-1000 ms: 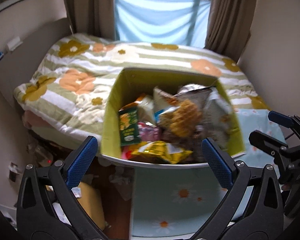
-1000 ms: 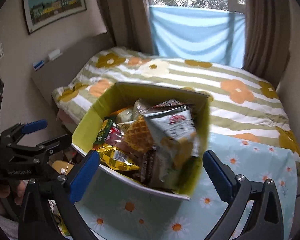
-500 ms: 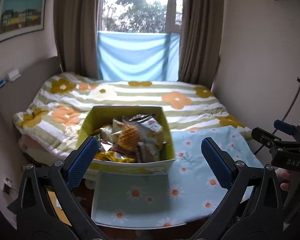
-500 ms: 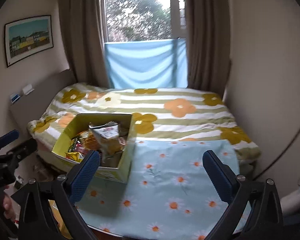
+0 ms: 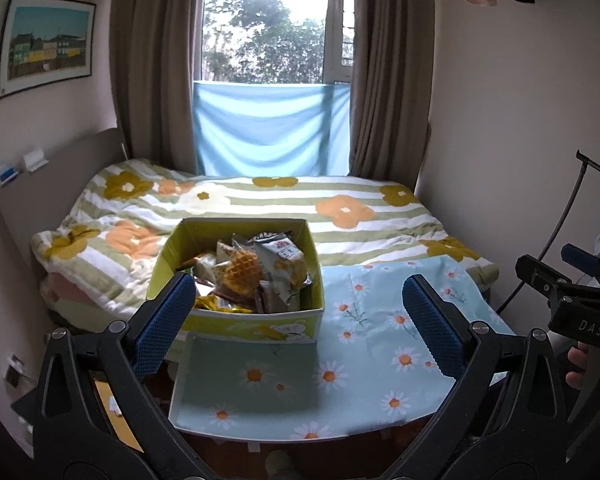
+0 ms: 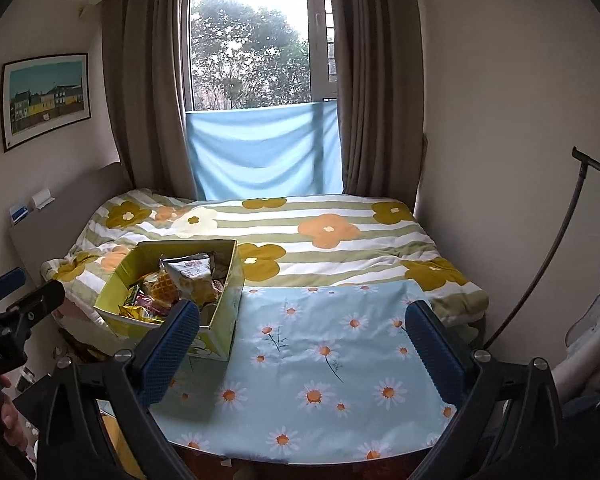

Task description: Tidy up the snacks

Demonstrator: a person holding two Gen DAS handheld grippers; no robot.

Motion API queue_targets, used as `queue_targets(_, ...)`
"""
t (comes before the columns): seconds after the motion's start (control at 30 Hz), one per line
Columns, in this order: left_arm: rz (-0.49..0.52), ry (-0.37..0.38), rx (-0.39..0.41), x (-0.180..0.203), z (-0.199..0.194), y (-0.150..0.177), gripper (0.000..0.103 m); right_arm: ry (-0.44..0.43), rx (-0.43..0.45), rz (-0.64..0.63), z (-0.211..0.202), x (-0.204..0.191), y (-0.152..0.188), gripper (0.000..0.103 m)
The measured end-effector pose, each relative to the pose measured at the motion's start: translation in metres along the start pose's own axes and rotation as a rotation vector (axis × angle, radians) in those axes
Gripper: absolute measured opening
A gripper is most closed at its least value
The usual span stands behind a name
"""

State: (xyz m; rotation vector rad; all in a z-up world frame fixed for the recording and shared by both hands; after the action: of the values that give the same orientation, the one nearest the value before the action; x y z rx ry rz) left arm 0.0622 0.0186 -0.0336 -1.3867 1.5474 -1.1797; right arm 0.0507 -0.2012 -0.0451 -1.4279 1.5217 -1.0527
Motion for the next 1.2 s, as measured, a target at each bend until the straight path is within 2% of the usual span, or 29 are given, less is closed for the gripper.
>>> queue_targets(1.2,-0.012,-0.024,0.0,0.0008,0.0024,0.0056,0.103,0.02,-0.002,0.003,0.002,0.0051,0.0028,0.102)
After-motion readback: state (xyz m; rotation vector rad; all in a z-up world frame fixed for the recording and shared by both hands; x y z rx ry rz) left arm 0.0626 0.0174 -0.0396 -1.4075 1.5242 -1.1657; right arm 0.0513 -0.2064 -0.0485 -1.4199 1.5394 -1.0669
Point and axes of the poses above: each gripper's, at about its wrist camera, not at the fingertips, and z roughly the way its jaws point, x to its right, y to its underside, the point moved 6 cm from there along z, roughly the way its jaws point, and after that the axes turned 10 degrees about x, right-handed, at the moved point
